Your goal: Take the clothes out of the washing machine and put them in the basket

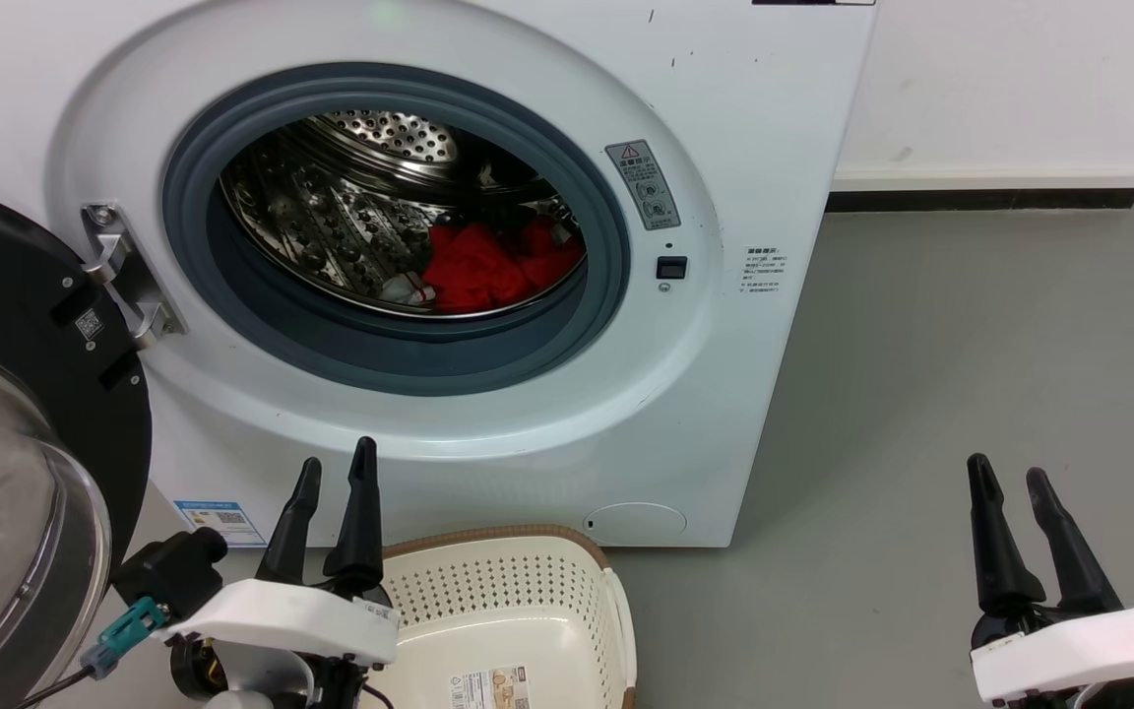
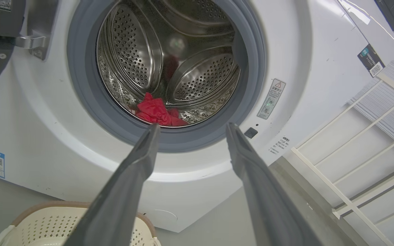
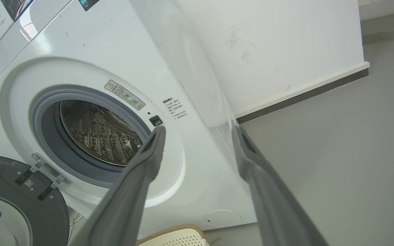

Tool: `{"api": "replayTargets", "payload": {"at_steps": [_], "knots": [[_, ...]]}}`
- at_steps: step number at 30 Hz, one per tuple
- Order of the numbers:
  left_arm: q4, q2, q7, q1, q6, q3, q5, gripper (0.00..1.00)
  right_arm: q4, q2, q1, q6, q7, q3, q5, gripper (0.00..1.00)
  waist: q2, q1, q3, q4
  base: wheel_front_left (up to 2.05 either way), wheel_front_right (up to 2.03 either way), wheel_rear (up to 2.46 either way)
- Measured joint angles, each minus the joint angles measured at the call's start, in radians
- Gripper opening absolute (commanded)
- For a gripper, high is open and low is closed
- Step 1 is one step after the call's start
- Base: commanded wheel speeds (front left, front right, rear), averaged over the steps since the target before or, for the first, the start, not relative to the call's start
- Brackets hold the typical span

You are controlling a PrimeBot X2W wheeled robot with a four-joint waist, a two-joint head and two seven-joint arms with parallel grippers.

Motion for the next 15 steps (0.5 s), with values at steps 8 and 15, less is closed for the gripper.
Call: {"api": "replayTargets", "payload": {"at_steps": [8,15], "knots": [[0.001,0.003,-0.025,0.000,0.005,-0.006,0.106,1.00,-0.035,0.000,0.017,0.000,0.002,-0.001,-0.115,1.00,0.0000,0.0000,0.001,0.001,0.00,0.00,0.00],[0.002,0.003,-0.043,0.005,0.009,-0.021,0.189,1.00,-0.055,0.000,0.029,0.000,0.002,0.001,-0.202,1.00,0.0000,0.0000,0.002,0.004,0.00,0.00,0.00]]}}
